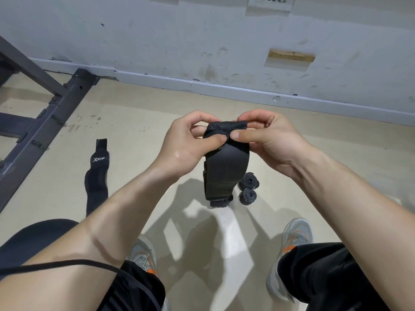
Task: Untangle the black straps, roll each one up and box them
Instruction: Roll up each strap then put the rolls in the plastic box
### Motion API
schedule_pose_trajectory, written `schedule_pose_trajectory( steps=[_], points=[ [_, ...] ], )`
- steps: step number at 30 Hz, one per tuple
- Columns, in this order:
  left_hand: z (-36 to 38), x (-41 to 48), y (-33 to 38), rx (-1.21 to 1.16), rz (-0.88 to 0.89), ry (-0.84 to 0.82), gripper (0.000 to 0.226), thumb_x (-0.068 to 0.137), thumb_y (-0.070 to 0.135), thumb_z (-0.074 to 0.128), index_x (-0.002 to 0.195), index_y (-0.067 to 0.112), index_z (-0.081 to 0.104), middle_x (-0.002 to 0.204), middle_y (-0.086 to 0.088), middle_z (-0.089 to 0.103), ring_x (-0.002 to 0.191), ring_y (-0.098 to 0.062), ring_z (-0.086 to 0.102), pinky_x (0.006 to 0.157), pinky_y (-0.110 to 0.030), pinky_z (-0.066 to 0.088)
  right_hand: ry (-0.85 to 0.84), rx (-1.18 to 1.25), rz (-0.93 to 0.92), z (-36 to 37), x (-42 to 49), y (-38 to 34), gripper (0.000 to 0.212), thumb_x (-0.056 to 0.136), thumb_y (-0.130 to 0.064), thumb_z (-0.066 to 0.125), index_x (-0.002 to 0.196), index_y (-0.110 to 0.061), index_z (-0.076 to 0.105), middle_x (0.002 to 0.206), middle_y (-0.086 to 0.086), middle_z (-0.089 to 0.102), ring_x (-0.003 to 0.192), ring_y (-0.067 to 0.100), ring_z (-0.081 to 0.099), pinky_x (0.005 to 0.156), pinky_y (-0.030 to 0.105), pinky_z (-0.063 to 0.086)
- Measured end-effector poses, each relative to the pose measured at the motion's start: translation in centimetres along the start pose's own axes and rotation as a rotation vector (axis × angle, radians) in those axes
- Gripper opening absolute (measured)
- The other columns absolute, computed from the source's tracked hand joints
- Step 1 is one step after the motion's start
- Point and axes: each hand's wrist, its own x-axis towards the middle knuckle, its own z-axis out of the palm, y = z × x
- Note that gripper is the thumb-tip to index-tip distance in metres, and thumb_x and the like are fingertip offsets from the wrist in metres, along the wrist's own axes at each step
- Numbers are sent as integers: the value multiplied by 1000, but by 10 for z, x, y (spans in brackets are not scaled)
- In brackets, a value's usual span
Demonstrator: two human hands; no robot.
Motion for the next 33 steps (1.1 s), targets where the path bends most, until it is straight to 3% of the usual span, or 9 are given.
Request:
schedule_pose_trajectory(
  steps=[6, 10, 13, 16, 19, 21, 24, 29, 33],
  points=[
    [-3, -3, 9, -245, -61, -44, 27, 70, 5, 78, 92, 19, 71, 86, -12, 76, 73, -27, 64, 70, -35, 49, -178, 30, -2, -4, -1, -5, 32, 71, 14, 74, 86, -12, 65, 89, 18, 71, 79, 28, 70, 81, 35, 58],
    [0, -5, 7, -345, -118, -45, 26, 68, 2, 76, 85, 20, 71, 87, -11, 73, 77, -29, 61, 77, -42, 40, -226, -161, 24, -5, -6, -10, 28, 79, 1, 75, 90, -19, 57, 89, 9, 72, 74, 22, 68, 68, 34, 58],
    [-1, -4, 7, -386, -150, -83, 29, 74, -7, 75, 87, 18, 68, 90, -10, 71, 78, -28, 63, 71, -35, 48, -211, -287, -36, -3, -7, -11, 30, 82, -2, 80, 88, -22, 59, 92, 8, 69, 72, 21, 65, 58, 31, 54],
    [-5, -3, 12, -488, -186, -157, 29, 79, -11, 65, 91, 15, 60, 90, -6, 72, 79, -20, 68, 71, -26, 56, -172, -167, -113, 0, -6, -9, 26, 70, -2, 81, 78, -23, 68, 97, 12, 66, 83, 26, 65, 69, 37, 59],
    [-7, -4, 16, -643, -220, -270, 29, 76, -10, 58, 90, 15, 56, 106, -10, 76, 91, -23, 74, 73, -27, 58, -199, -50, -98, 3, -7, -8, 28, 68, 6, 76, 72, -20, 69, 107, 18, 66, 91, 31, 66, 78, 41, 60],
    [-8, -6, 16, -725, -239, -344, 31, 77, -13, 55, 87, 16, 58, 124, -15, 71, 103, -28, 73, 74, -29, 58, -230, -24, -95, 4, -9, -8, 29, 68, 11, 73, 69, -18, 67, 106, 17, 70, 89, 30, 68, 74, 38, 60],
    [-10, -6, 15, -792, -254, -441, 36, 71, -16, 64, 79, 18, 72, 129, -12, 69, 112, -27, 70, 81, -33, 59, -254, -1, -110, 6, -11, -9, 31, 69, 15, 70, 67, -16, 65, 101, 15, 72, 86, 27, 70, 70, 33, 58],
    [-17, -4, 13, -780, -244, -546, 28, 69, 15, 89, 94, 19, 78, 141, -10, 62, 126, -26, 62, 100, -38, 54, -250, -6, -128, 5, -9, -12, 33, 67, 14, 71, 64, -18, 66, 101, 14, 73, 86, 29, 69, 74, 36, 59],
    [-15, -5, 22, -853, -316, -433, 29, 87, 37, 67, 93, 10, 74, 143, -18, 59, 133, -31, 57, 106, -43, 51, -189, -85, -175, 5, -7, -10, 31, 65, 9, 76, 64, -20, 67, 102, 13, 73, 88, 28, 70, 75, 36, 58]
  ],
)
